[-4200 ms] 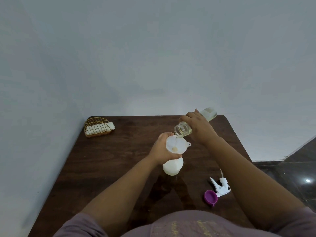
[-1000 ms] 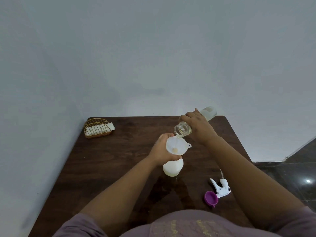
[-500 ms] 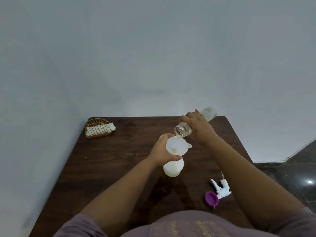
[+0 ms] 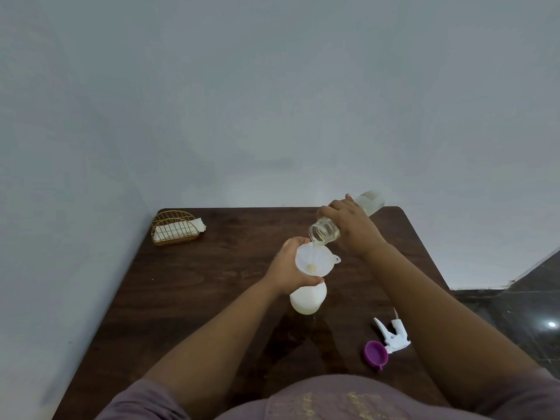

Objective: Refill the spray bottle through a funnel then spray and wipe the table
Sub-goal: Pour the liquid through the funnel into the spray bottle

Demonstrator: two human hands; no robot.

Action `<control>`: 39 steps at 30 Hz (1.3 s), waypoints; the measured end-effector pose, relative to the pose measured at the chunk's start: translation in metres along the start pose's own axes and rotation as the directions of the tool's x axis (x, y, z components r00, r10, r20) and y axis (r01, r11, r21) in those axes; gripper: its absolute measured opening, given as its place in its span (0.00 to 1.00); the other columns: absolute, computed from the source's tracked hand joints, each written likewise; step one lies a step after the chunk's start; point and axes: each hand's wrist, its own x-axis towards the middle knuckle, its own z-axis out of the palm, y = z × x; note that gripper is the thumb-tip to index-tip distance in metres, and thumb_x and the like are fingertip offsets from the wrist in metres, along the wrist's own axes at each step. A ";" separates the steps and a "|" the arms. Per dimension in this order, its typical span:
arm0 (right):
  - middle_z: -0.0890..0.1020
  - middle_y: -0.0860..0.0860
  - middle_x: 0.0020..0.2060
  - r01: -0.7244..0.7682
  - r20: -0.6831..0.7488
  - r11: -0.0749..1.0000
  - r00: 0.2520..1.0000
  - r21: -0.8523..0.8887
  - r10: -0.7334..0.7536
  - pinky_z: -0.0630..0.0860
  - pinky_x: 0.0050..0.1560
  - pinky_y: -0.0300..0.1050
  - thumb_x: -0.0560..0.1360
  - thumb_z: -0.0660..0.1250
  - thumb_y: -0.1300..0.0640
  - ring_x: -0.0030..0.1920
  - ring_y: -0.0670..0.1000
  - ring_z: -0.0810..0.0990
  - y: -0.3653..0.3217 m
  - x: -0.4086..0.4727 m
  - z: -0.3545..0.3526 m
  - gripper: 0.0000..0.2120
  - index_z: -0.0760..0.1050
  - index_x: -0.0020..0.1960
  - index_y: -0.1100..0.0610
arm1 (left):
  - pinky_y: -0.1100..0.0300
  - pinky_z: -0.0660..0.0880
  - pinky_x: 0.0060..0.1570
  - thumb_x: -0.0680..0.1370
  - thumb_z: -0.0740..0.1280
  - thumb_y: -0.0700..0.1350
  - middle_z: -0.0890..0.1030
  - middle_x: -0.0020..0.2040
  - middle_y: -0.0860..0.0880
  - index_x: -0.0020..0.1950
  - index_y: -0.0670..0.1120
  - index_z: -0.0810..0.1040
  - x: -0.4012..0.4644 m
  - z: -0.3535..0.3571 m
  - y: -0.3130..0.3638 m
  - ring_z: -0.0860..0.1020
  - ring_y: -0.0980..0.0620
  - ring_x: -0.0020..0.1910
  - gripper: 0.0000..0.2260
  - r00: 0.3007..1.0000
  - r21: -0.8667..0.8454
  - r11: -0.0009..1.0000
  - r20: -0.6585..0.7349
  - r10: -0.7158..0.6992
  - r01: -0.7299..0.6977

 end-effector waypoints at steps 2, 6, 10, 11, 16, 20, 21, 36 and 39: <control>0.77 0.51 0.41 -0.002 -0.002 1.000 1.000 -0.001 0.002 0.63 0.68 0.56 0.61 0.75 0.67 0.45 0.54 0.77 0.001 0.000 0.000 0.22 0.76 0.52 0.53 | 0.53 0.75 0.59 0.63 0.81 0.51 0.70 0.65 0.53 0.69 0.52 0.66 0.000 0.000 0.000 0.72 0.52 0.61 0.38 1.000 0.005 1.000 0.001 -0.002 0.002; 0.78 0.51 0.42 0.001 -0.004 1.000 1.000 -0.004 -0.001 0.61 0.69 0.55 0.61 0.75 0.67 0.46 0.54 0.77 0.001 0.000 -0.001 0.22 0.76 0.52 0.53 | 0.51 0.75 0.59 0.64 0.81 0.50 0.70 0.65 0.53 0.68 0.51 0.66 -0.001 -0.001 0.000 0.72 0.51 0.61 0.38 1.000 0.000 1.000 0.001 -0.001 0.001; 0.77 0.51 0.42 -0.004 -0.002 1.000 1.000 -0.005 0.004 0.60 0.70 0.54 0.62 0.75 0.67 0.46 0.54 0.77 0.001 0.001 -0.001 0.22 0.75 0.53 0.52 | 0.52 0.75 0.59 0.63 0.81 0.51 0.70 0.65 0.53 0.69 0.51 0.66 -0.001 -0.001 0.002 0.72 0.52 0.61 0.38 1.000 0.007 1.000 0.002 -0.004 0.004; 0.77 0.51 0.42 -0.003 0.001 1.000 1.000 -0.008 0.003 0.60 0.70 0.54 0.61 0.75 0.66 0.46 0.54 0.77 0.002 0.002 -0.001 0.23 0.75 0.53 0.52 | 0.52 0.75 0.59 0.63 0.81 0.51 0.70 0.65 0.53 0.69 0.51 0.66 -0.001 -0.001 0.002 0.72 0.52 0.61 0.38 1.000 0.009 1.000 0.001 -0.004 0.004; 0.76 0.50 0.41 0.003 0.008 1.000 1.000 -0.015 -0.003 0.61 0.70 0.55 0.61 0.75 0.66 0.45 0.53 0.76 0.004 0.003 0.000 0.23 0.75 0.52 0.52 | 0.54 0.74 0.59 0.64 0.81 0.49 0.70 0.66 0.52 0.69 0.50 0.66 -0.003 -0.002 0.003 0.71 0.51 0.62 0.38 1.000 -0.002 1.000 0.003 -0.001 0.001; 0.76 0.50 0.41 0.010 0.002 1.000 1.000 -0.010 -0.010 0.62 0.69 0.55 0.61 0.75 0.66 0.44 0.53 0.76 0.005 0.003 0.000 0.23 0.75 0.52 0.52 | 0.56 0.73 0.58 0.65 0.81 0.48 0.69 0.66 0.51 0.69 0.49 0.66 -0.004 -0.003 0.006 0.71 0.51 0.62 0.38 1.000 -0.003 1.000 0.005 -0.002 0.002; 0.76 0.50 0.41 0.012 -0.001 1.000 1.000 -0.009 -0.012 0.62 0.69 0.56 0.61 0.75 0.66 0.44 0.54 0.76 0.005 0.003 0.000 0.23 0.75 0.52 0.52 | 0.57 0.73 0.57 0.65 0.81 0.48 0.69 0.66 0.51 0.70 0.49 0.66 -0.004 -0.003 0.006 0.71 0.51 0.62 0.38 1.000 -0.004 1.000 0.004 -0.004 0.004; 0.76 0.50 0.42 0.010 0.010 1.000 1.000 -0.003 -0.010 0.62 0.69 0.56 0.62 0.75 0.65 0.46 0.54 0.77 0.003 0.002 0.001 0.22 0.75 0.53 0.52 | 0.56 0.74 0.56 0.64 0.81 0.48 0.70 0.65 0.52 0.68 0.50 0.66 -0.003 -0.002 0.005 0.71 0.52 0.61 0.37 1.000 -0.013 1.000 0.000 -0.006 0.006; 0.77 0.51 0.43 0.007 0.018 1.000 1.000 -0.005 -0.007 0.61 0.70 0.55 0.62 0.75 0.65 0.47 0.54 0.77 0.003 0.002 0.001 0.22 0.76 0.53 0.53 | 0.55 0.75 0.57 0.64 0.81 0.49 0.70 0.64 0.52 0.68 0.50 0.67 -0.003 -0.001 0.004 0.72 0.52 0.61 0.37 1.000 -0.013 1.000 -0.003 -0.007 0.007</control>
